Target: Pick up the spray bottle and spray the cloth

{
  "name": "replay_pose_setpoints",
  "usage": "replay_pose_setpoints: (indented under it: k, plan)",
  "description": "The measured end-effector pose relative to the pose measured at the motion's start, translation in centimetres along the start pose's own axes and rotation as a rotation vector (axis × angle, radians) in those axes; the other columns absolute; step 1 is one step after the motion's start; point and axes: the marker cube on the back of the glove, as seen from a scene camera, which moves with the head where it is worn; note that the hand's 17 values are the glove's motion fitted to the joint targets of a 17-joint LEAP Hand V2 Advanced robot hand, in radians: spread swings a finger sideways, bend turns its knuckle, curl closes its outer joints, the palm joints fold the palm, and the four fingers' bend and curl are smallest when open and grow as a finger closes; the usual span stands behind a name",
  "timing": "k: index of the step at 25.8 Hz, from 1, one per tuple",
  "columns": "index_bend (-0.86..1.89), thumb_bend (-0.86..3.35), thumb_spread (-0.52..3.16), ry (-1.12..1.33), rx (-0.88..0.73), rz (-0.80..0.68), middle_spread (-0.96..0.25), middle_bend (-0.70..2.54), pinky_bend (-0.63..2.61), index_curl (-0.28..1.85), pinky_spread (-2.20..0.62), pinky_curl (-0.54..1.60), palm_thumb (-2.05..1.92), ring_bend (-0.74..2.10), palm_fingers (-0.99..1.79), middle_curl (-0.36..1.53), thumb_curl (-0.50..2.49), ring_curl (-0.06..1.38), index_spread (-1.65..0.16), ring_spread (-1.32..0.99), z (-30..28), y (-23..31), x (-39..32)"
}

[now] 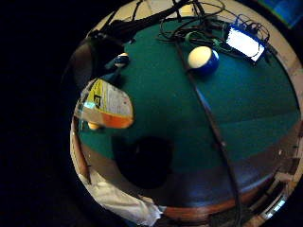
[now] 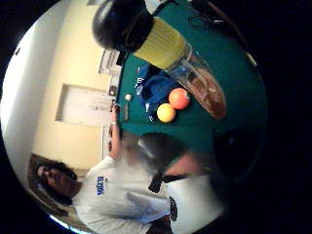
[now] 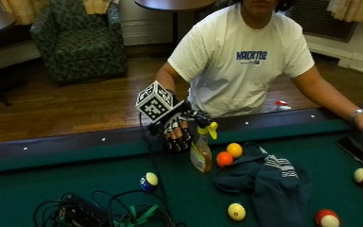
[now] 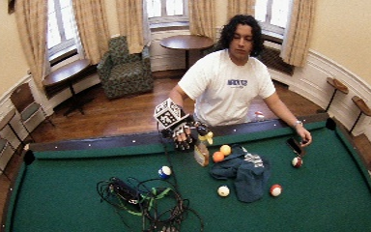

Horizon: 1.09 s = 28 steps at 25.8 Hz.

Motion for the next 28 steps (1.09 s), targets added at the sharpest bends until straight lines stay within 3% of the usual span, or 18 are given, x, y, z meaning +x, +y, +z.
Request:
replay_pose_setpoints:
  k: [11, 21, 28]
  plan:
    - [0.08, 0.0, 0.91, -0.408, 0.147, 0.092, -0.09, 0.33, 0.4, 0.16, 0.2, 0.31, 0.51, 0.52, 0.55, 0.34, 0.32, 0.3, -0.37, -0.06, 3.6, -3.1, -1.6]
    - [0.08, 0.0, 0.89, -0.499, 0.304, 0.038, -0.13, 0.35, 0.4, 0.14, 0.14, 0.33, 0.65, 0.61, 0.66, 0.36, 0.35, 0.33, -0.37, -0.12, 5.5, -5.7, -2.5]
    - [0.09, -0.02, 0.87, -0.497, 0.317, 0.009, -0.17, 0.34, 0.38, 0.15, 0.09, 0.33, 0.71, 0.63, 0.7, 0.37, 0.36, 0.35, -0.37, -0.17, 6.4, -7.9, -3.0]
